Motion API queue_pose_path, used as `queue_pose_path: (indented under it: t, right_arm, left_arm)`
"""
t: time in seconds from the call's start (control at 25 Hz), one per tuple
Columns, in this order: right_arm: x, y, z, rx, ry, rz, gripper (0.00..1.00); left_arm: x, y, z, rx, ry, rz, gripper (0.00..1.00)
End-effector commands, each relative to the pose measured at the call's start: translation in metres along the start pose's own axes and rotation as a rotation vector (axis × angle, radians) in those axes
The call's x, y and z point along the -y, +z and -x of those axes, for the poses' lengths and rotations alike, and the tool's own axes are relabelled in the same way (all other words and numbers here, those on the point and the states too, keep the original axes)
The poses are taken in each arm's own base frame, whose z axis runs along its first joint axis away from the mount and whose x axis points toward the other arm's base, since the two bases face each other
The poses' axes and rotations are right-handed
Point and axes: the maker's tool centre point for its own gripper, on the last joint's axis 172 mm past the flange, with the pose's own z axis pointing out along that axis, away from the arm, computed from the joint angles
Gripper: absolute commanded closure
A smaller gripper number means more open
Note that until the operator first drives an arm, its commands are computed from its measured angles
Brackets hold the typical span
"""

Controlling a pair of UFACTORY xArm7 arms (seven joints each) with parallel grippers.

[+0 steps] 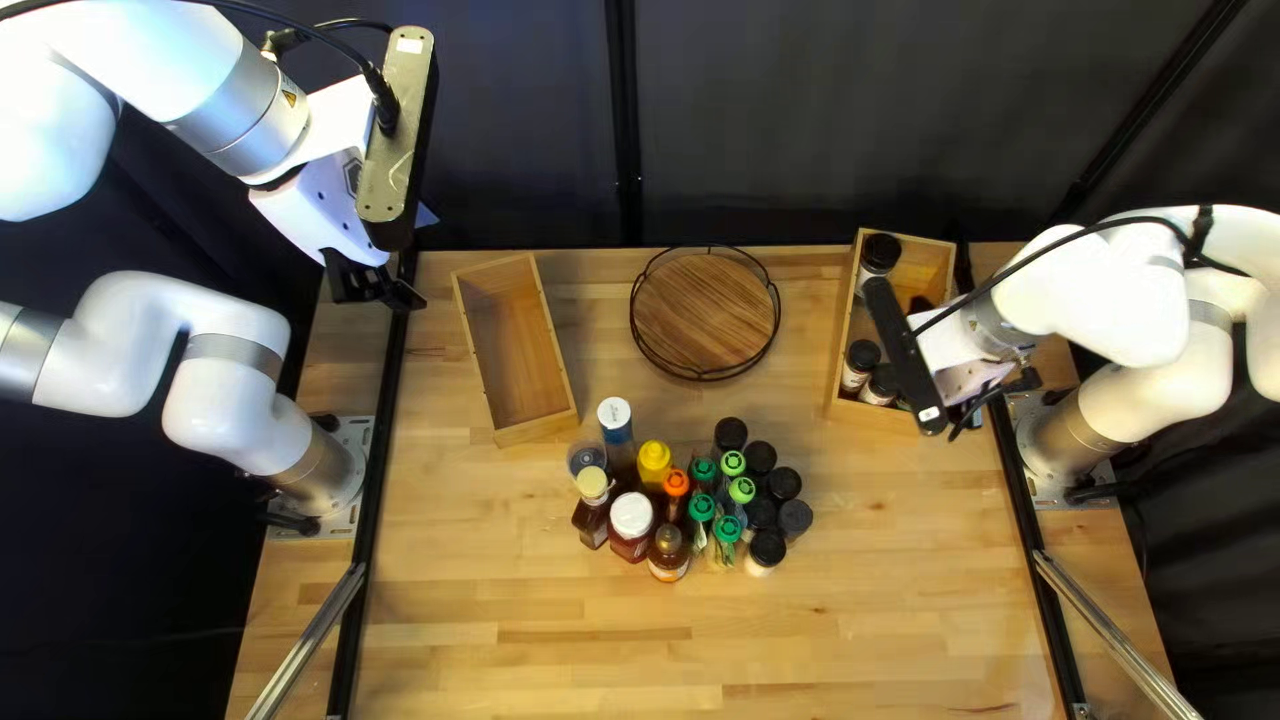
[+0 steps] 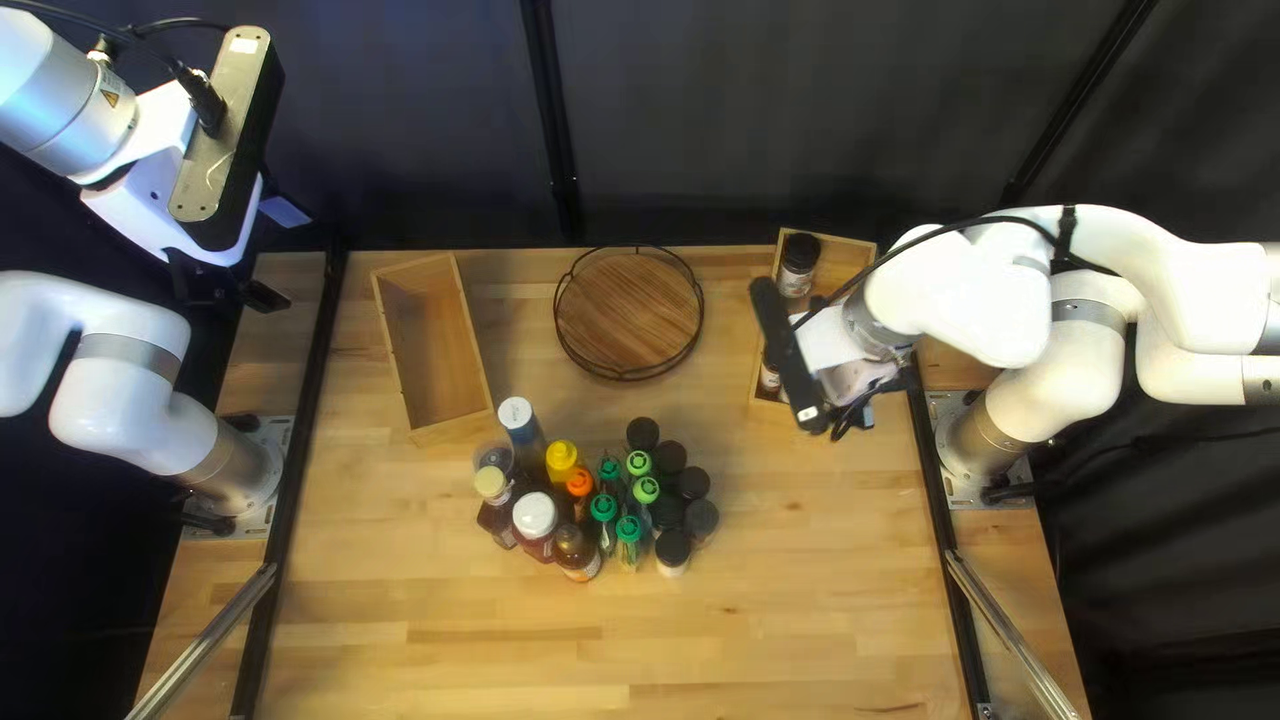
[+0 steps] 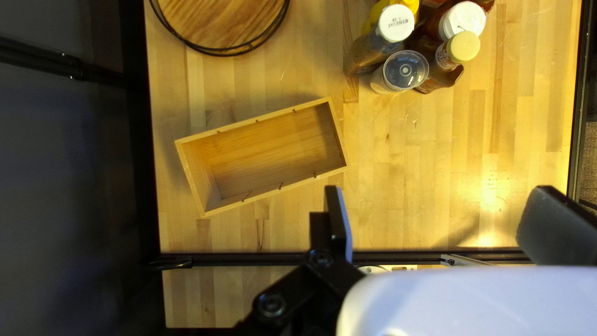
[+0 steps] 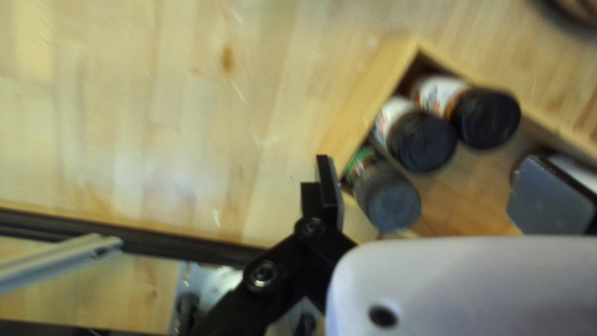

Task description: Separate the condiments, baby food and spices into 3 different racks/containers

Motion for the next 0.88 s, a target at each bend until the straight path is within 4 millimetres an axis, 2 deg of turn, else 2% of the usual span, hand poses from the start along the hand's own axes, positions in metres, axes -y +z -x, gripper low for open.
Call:
queue_pose_path:
  t: [0.04, 0.08, 0.24, 0.44, 0.64, 0.88]
  right_arm:
    - [0.031, 0.008, -0.042, -0.013, 0.125, -0.023, 0.0]
    - [0.036, 0.01, -0.045, -0.012, 0.142, -0.026, 0.0]
    - [0.074, 0.027, -0.056, -0.002, 0.235, -0.026, 0.0]
    - [0.103, 0.048, -0.063, 0.001, 0.297, -0.006, 0.0]
    - [0.12, 0.07, -0.069, -0.015, 0.355, 0.014, 0.0]
    - [0.123, 0.095, -0.075, -0.033, 0.413, 0.014, 0.0]
  left_arm:
    - [0.0, 0.0, 0.0, 0.0, 0.0, 0.0, 0.0]
    - [0.0, 0.0, 0.0, 0.0, 0.0, 0.0, 0.0]
    - [0.0, 0.0, 0.0, 0.0, 0.0, 0.0, 0.0]
    - [0.0, 0.0, 0.0, 0.0, 0.0, 0.0, 0.0]
    - [0.0, 0.0, 0.0, 0.0, 0.0, 0.0, 0.0]
    - [0.0, 0.0, 0.0, 0.0, 0.0, 0.0, 0.0]
